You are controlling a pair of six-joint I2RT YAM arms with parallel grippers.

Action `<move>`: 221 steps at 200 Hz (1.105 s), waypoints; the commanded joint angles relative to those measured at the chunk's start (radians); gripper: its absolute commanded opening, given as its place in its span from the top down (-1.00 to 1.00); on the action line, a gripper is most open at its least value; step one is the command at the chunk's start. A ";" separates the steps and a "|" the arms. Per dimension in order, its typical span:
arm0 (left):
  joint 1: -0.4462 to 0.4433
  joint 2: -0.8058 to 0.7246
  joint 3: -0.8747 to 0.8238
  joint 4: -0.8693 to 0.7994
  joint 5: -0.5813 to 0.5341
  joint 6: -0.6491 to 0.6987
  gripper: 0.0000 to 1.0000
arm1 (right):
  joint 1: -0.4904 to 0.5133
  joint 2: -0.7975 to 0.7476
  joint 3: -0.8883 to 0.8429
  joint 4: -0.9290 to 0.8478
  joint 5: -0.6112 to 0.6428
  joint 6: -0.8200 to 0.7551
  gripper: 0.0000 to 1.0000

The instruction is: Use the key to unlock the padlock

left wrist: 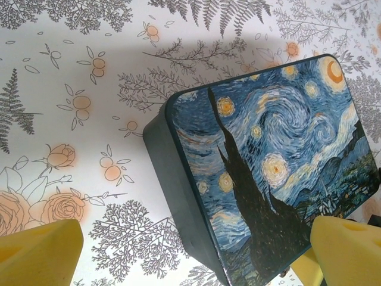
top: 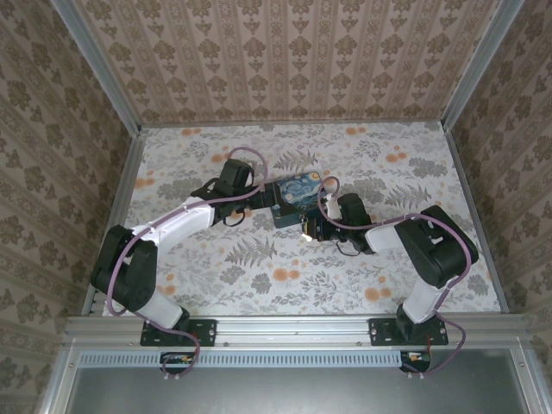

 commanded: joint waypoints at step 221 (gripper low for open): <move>-0.250 0.247 0.273 -0.309 -0.449 0.161 -1.00 | 0.006 -0.091 -0.093 -0.050 0.094 0.241 1.00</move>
